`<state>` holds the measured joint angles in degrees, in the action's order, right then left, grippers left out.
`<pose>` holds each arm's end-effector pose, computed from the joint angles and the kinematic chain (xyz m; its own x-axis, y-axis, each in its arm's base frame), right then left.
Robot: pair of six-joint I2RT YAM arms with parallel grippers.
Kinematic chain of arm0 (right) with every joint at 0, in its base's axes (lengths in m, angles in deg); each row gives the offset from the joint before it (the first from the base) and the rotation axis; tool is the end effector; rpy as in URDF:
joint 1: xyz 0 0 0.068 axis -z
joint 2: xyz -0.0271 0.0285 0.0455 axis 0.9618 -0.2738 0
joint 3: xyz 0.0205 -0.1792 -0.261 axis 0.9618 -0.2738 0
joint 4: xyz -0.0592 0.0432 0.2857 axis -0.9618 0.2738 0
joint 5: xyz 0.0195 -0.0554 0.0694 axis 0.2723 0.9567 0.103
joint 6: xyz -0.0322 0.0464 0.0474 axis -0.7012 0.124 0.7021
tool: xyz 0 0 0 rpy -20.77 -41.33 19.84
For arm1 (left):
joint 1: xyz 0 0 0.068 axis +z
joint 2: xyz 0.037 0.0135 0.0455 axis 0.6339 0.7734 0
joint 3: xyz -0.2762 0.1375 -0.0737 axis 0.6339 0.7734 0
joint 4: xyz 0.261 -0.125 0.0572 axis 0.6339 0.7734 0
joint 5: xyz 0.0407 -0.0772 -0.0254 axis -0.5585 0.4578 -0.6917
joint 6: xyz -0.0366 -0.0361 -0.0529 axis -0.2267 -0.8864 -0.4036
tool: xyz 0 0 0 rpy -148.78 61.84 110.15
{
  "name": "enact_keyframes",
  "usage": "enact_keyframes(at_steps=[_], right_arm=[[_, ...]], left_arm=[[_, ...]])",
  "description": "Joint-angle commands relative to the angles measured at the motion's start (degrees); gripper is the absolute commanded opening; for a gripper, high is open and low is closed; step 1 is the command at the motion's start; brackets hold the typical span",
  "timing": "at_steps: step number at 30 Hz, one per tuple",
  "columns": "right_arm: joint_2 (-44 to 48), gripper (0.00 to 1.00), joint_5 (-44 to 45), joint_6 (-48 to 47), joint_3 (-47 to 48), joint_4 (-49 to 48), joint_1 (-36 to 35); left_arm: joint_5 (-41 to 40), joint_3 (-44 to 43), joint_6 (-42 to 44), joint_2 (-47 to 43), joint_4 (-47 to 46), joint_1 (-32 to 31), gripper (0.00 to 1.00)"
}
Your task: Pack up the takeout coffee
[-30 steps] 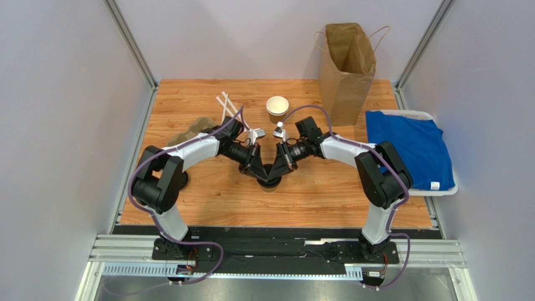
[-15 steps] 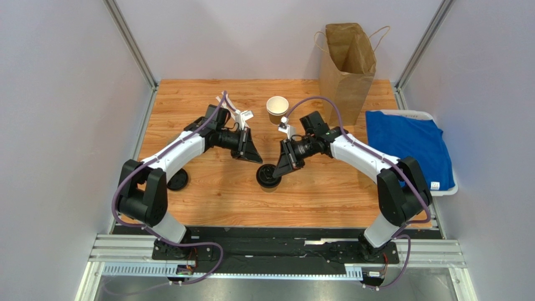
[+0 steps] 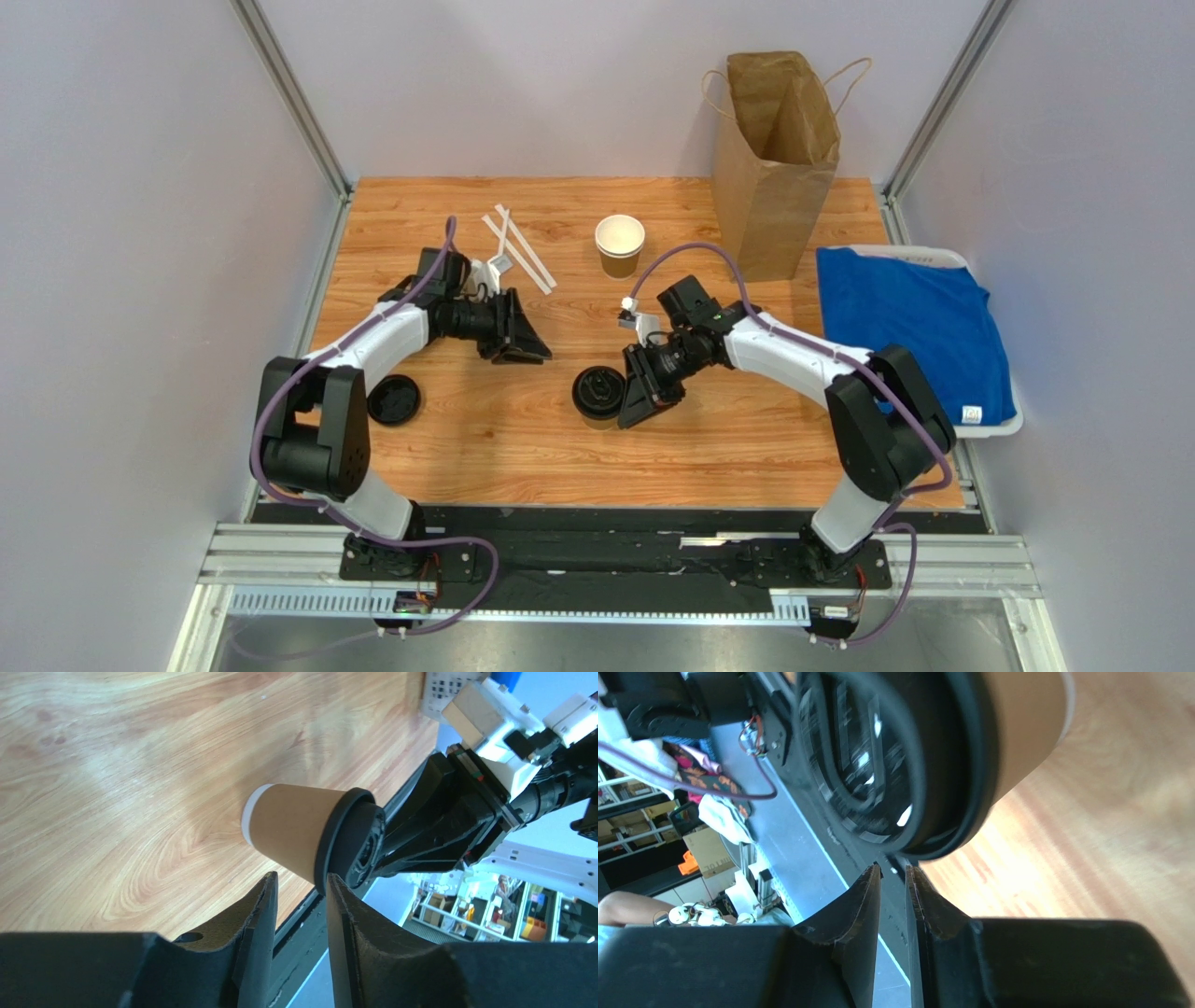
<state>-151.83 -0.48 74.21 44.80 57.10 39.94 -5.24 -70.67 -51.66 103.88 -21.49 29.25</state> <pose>0.2674 0.2346 0.2057 -0.8971 -0.3973 -0.1933 -0.4007 0.5470 0.7350 0.3334 -0.1078 0.2213 -0.9765 -0.1105 -0.1850 0.0928 0.5592 -0.8238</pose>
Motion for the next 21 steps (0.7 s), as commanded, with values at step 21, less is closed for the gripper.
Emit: enact_keyframes(at_steps=[21], right_arm=[[-17.5,0.22,6.2,-1.3,23.4,-4.7,6.6]], left_arm=[[-0.3,5.7,-1.8,0.1,-5.2,3.3,0.42]])
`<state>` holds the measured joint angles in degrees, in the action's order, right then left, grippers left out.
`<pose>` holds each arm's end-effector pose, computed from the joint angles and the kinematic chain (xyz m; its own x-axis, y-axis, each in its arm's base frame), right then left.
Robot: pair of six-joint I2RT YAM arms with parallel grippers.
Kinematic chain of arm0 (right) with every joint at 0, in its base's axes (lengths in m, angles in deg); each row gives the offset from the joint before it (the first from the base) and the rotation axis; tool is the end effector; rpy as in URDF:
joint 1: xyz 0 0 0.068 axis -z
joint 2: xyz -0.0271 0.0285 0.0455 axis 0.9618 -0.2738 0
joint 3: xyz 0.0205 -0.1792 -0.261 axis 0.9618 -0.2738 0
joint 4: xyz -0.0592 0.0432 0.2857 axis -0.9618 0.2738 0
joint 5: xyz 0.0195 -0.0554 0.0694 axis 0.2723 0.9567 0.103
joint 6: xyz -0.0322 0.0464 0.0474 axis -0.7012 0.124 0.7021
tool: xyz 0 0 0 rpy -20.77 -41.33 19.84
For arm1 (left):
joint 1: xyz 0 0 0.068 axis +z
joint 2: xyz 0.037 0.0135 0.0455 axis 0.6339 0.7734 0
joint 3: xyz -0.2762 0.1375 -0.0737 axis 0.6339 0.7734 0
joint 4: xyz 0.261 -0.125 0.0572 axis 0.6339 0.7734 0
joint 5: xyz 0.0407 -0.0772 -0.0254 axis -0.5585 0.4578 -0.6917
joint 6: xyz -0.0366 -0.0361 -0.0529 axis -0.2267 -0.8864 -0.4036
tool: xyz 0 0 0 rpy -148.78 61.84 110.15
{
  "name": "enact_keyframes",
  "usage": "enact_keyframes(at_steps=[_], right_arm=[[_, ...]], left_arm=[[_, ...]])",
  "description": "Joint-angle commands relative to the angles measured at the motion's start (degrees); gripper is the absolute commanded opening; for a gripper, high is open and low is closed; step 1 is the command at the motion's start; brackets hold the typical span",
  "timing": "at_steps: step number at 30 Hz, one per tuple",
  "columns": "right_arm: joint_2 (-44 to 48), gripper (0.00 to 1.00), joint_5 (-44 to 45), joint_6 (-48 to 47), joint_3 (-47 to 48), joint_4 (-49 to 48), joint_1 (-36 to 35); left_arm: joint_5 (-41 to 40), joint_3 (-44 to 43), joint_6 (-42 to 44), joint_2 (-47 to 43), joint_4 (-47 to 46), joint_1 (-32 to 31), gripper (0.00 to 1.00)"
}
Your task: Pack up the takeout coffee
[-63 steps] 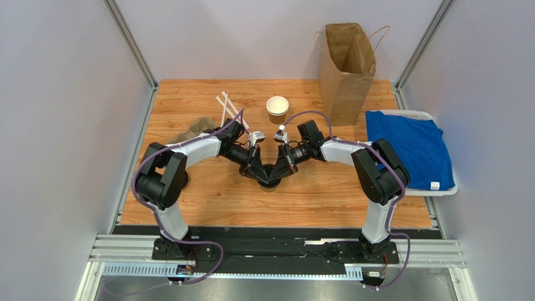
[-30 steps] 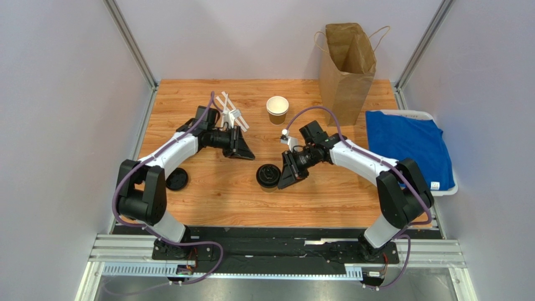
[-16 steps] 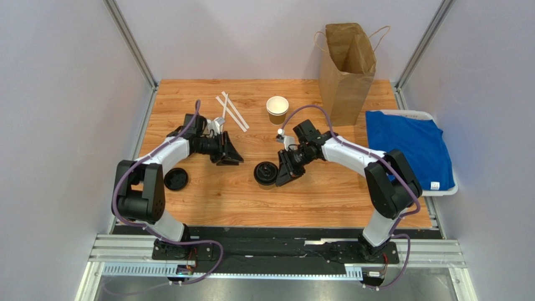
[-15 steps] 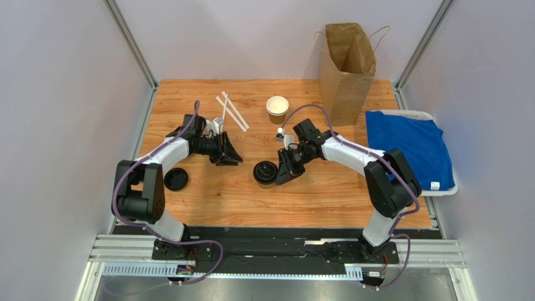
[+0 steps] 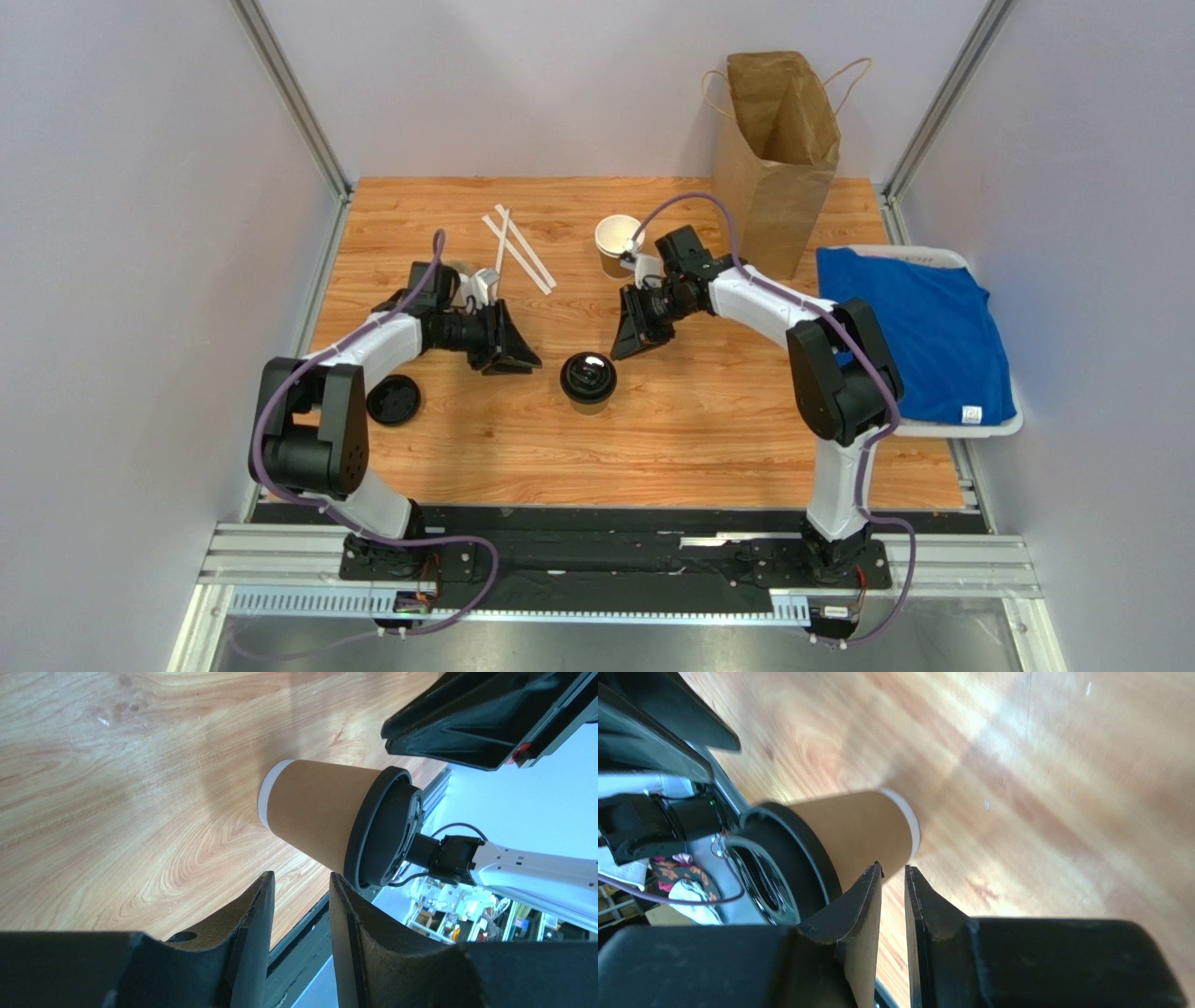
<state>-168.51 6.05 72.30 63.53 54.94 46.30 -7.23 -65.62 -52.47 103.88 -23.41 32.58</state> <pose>0.3837 0.2462 0.1947 -0.9080 -0.2878 -0.3044 -0.4188 0.6360 0.6481 0.3244 -0.0851 0.1937 -0.9737 -0.1866 -0.1306 -0.0051 0.5911 -0.8066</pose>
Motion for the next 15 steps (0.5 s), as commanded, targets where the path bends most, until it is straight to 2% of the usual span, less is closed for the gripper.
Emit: enact_keyframes(at_steps=[1,4,8,11,15], right_arm=[[-0.6,0.22,-0.7,0.7,4.9,-2.1,0.3],[1.3,0.22,-0.5,0.2,3.5,-0.4,0.8],[5.9,0.23,-0.2,-0.6,-1.4,1.5,3.1],[10.5,0.23,-1.6,0.1,-5.0,2.5,4.3],[15.5,0.25,-5.6,3.2,-7.3,2.6,4.3]], left_arm=[[1.7,1.1,-1.1,0.0,-3.5,0.0,0.41],[1.0,2.8,-1.1,0.1,-4.1,-0.7,0.36],[3.7,3.6,-2.8,0.1,-7.0,-1.7,0.25],[5.1,3.0,-3.5,-1.2,-7.6,-1.9,0.22],[6.2,3.0,-3.6,-5.2,-6.9,-2.8,0.22]])
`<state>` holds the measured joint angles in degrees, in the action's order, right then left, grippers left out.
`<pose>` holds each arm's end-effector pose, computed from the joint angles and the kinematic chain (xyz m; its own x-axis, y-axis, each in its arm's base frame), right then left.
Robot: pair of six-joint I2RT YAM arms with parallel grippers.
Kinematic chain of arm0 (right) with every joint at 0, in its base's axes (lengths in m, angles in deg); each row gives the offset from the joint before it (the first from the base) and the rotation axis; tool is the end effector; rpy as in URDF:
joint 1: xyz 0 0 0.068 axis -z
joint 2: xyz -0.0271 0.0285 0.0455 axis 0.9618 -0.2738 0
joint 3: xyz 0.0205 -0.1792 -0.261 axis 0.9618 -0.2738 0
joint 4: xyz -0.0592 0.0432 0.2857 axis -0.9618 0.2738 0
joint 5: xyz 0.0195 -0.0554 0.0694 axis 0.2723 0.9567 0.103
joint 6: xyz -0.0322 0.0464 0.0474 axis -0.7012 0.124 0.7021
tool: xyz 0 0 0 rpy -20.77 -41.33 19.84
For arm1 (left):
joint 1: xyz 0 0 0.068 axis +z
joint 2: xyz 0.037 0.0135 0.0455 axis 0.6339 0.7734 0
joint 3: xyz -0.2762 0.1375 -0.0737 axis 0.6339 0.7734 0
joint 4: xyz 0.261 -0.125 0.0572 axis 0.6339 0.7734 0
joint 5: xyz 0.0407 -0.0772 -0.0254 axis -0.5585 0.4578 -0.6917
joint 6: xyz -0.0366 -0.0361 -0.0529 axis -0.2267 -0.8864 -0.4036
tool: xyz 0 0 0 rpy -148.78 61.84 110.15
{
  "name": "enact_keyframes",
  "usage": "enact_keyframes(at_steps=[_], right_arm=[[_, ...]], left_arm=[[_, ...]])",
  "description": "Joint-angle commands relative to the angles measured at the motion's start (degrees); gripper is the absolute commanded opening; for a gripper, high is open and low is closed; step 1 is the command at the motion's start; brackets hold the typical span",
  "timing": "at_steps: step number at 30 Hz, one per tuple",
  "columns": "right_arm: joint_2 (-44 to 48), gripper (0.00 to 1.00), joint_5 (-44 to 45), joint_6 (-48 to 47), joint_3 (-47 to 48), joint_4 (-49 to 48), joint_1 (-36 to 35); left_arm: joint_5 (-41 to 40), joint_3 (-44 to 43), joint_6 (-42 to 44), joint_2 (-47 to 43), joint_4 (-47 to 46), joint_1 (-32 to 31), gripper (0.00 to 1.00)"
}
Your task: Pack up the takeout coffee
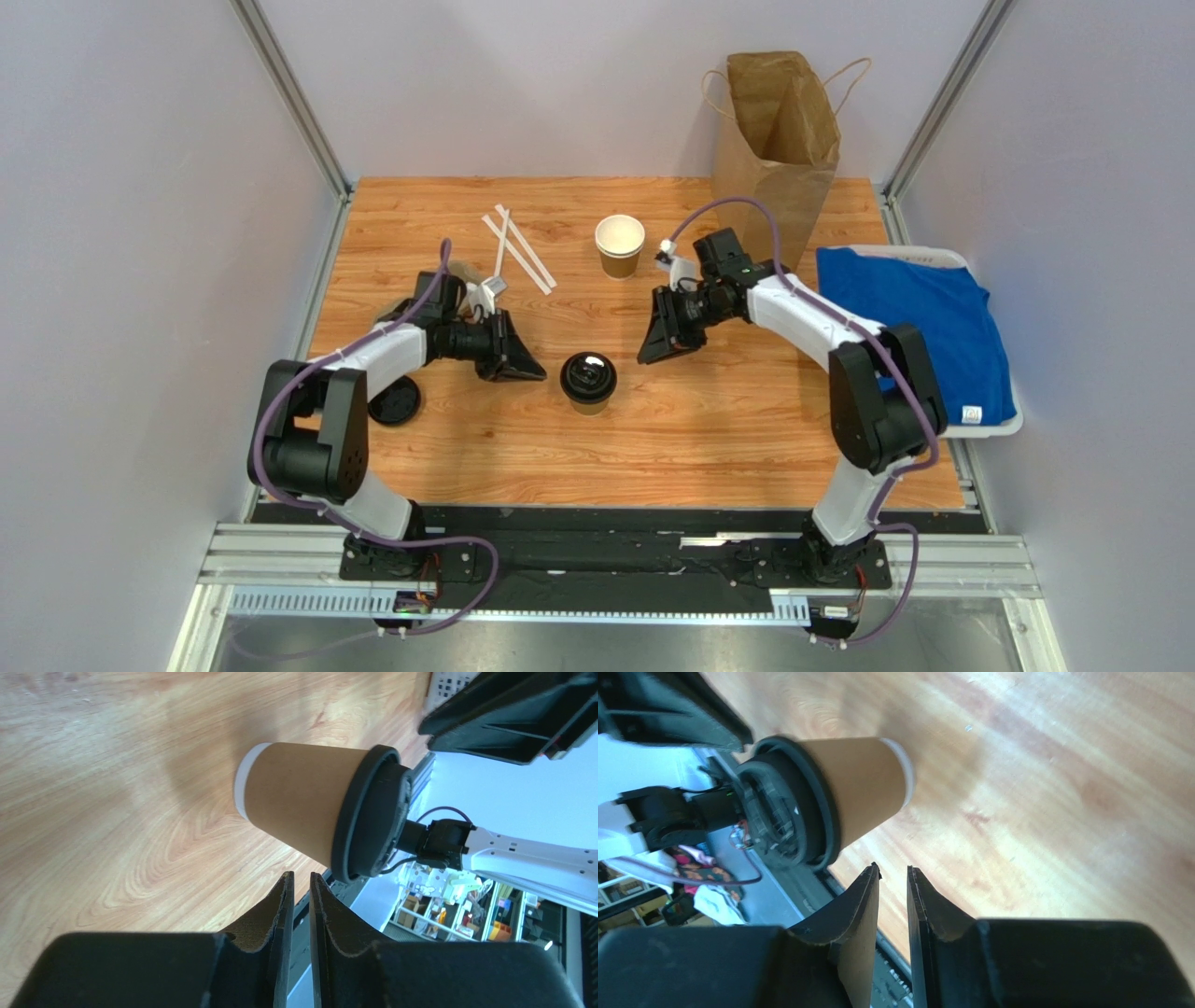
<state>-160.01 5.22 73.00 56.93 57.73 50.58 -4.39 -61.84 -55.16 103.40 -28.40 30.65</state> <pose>0.3615 0.2005 0.2167 -0.9357 -0.2152 -0.2795 -0.3502 0.6621 0.6626 0.3125 -0.0966 0.1829 -0.9810 -0.1619 -0.1067 0.0014 0.5446 -0.8387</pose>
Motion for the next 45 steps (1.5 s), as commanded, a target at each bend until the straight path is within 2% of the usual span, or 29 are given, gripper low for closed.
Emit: enact_keyframes(at_steps=[1,7,16,20,37,45], right_arm=[[7.5,0.26,-5.5,3.3,-1.0,-0.5,-0.2],[6.0,0.26,-9.0,9.0,-0.5,-3.1,-2.0],[4.1,0.33,-5.4,8.9,0.3,-2.7,-2.8],[3.7,0.32,-4.8,8.9,-0.2,-3.2,-3.3],[0.1,0.31,-4.2,9.3,0.9,-5.9,-5.4],[-0.7,0.27,-3.5,9.2,-0.1,-6.2,-5.4]], left_arm=[[3.8,-0.8,-1.2,-5.2,-2.0,-1.2,0.23],[5.5,-1.2,-3.3,-5.9,-3.7,-4.9,0.26],[-0.7,-4.4,0.0,-6.3,3.7,-5.0,0.42],[-2.9,-4.2,0.9,-5.5,4.9,-5.1,0.42],[-2.3,-4.5,2.1,-1.2,1.8,-6.2,0.37],[-2.2,-4.5,2.0,0.1,0.5,-6.2,0.35]])
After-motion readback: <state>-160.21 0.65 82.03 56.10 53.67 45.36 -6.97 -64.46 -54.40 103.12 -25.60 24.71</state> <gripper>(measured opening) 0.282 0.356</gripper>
